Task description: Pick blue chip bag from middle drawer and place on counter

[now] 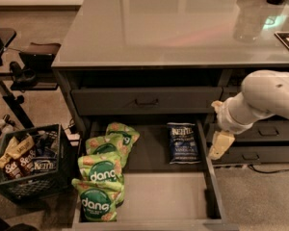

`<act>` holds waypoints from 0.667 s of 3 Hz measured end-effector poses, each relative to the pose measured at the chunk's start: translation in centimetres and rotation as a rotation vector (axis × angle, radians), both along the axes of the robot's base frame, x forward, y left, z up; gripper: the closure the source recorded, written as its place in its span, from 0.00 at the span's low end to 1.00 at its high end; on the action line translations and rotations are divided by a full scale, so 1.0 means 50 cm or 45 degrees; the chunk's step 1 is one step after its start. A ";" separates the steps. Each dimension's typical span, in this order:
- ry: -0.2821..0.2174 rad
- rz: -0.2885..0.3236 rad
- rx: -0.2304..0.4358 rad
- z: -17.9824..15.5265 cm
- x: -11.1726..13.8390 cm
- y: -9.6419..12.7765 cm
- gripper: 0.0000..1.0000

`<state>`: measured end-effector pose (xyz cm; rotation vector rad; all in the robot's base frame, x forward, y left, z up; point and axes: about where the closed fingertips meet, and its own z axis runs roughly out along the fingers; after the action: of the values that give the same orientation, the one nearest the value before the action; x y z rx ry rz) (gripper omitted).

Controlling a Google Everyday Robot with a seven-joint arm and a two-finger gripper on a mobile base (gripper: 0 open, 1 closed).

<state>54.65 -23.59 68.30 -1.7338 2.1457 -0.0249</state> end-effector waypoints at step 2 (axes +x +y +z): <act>0.062 -0.024 0.036 -0.247 0.110 -0.032 0.00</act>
Offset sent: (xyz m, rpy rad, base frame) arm 0.0614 -0.0272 -0.1391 0.0099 0.0458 -0.0184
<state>60.17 -25.18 55.93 -1.7154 2.1859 0.0434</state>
